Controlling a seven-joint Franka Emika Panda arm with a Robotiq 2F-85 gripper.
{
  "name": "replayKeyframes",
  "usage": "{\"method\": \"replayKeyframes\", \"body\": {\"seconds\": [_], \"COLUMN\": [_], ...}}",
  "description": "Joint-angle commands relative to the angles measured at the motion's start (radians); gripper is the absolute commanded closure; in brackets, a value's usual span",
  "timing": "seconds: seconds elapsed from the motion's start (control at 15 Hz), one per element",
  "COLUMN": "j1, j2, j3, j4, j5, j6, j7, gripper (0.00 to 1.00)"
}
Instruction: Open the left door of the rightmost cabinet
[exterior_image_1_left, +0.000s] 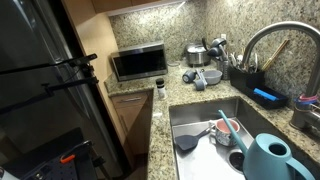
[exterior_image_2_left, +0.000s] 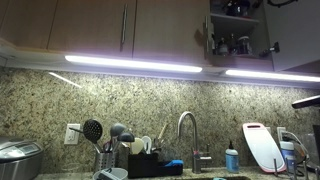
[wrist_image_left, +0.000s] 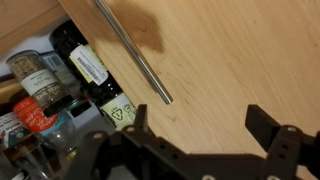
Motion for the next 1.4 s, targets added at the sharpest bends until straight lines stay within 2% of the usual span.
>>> {"method": "replayKeyframes", "body": {"seconds": [0.0,0.2,0.4,0.53,0.8,0.93,1.0,1.07,1.13,1.33], "j1": [-0.005,-0.025,-0.078,-0.143,-0.319,-0.327,-0.299,-0.227,-0.181,0.032], "j2": [-0.002,0.008,0.024,0.037,0.07,0.119,0.15,0.196,0.231,0.328], "j3": [-0.006,-0.017,-0.013,0.006,0.087,0.105,0.1,0.074,0.053,-0.056], "j4": [-0.003,-0.001,0.015,0.037,0.098,0.14,0.166,0.193,0.213,0.277], "j5": [-0.031,-0.058,-0.063,-0.049,-0.061,-0.065,-0.064,-0.038,-0.064,-0.043], "j6": [0.024,0.068,0.118,0.143,0.185,0.185,0.164,0.139,0.141,0.118], "j7": [-0.002,-0.025,-0.039,-0.034,0.015,-0.014,-0.034,-0.096,-0.103,-0.228], "gripper": [0.0,0.0,0.0,0.0,0.0,0.0,0.0,0.0,0.0,0.0]}}
